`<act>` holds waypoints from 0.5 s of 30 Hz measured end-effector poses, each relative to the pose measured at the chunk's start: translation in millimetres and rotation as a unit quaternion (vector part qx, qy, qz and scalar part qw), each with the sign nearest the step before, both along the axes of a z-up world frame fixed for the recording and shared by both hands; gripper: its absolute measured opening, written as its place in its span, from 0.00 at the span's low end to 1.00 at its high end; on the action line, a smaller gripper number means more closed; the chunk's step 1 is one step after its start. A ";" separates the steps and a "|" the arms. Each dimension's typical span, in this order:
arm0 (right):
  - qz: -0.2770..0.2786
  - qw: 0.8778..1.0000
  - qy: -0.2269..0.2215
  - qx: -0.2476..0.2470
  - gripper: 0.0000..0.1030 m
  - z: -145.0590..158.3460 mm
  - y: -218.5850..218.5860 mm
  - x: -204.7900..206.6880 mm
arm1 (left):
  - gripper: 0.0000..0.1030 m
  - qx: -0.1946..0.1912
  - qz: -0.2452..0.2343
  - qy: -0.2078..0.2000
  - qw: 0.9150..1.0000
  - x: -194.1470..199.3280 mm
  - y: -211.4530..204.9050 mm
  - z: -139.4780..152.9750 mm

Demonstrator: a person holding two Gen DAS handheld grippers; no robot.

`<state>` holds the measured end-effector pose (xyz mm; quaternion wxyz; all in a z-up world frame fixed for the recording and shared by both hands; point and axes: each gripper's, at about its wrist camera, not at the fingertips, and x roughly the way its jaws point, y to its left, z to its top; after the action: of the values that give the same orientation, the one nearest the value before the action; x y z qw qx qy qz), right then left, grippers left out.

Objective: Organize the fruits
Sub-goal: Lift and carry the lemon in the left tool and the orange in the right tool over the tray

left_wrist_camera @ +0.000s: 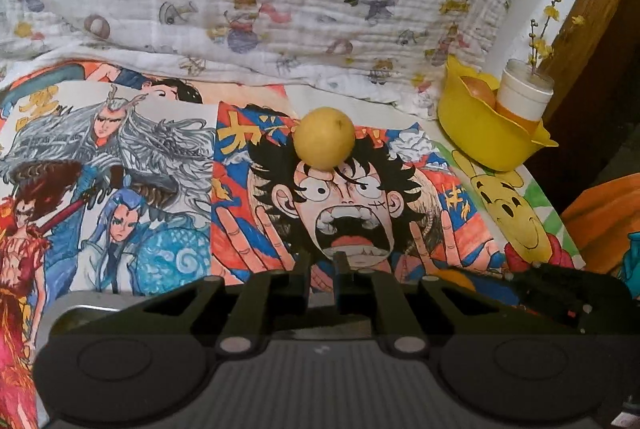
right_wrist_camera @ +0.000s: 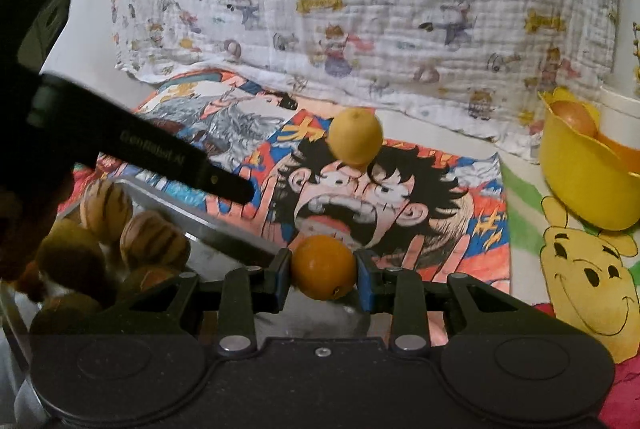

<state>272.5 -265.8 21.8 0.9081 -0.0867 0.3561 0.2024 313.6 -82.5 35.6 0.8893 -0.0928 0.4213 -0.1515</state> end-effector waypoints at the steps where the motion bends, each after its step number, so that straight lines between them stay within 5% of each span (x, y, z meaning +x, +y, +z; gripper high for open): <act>1: 0.003 1.000 0.003 -0.001 0.35 -1.8 -0.1 -1.6 | 0.16 0.004 -0.001 -0.001 1.000 0.7 -0.6 -0.1; 9: 0.006 1.000 0.008 0.008 0.35 -11.2 -2.4 -0.4 | 0.67 0.026 -0.016 0.001 1.000 27.4 -3.6 -4.3; 15: 0.001 1.000 0.013 0.015 0.35 -17.8 -6.3 10.2 | 0.77 0.033 -0.055 0.002 0.998 59.7 -25.4 -12.1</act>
<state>282.7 -272.2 4.0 0.9042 -0.0710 0.3652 0.2100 373.4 -107.8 23.4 0.8815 -0.0408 0.4320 -0.1860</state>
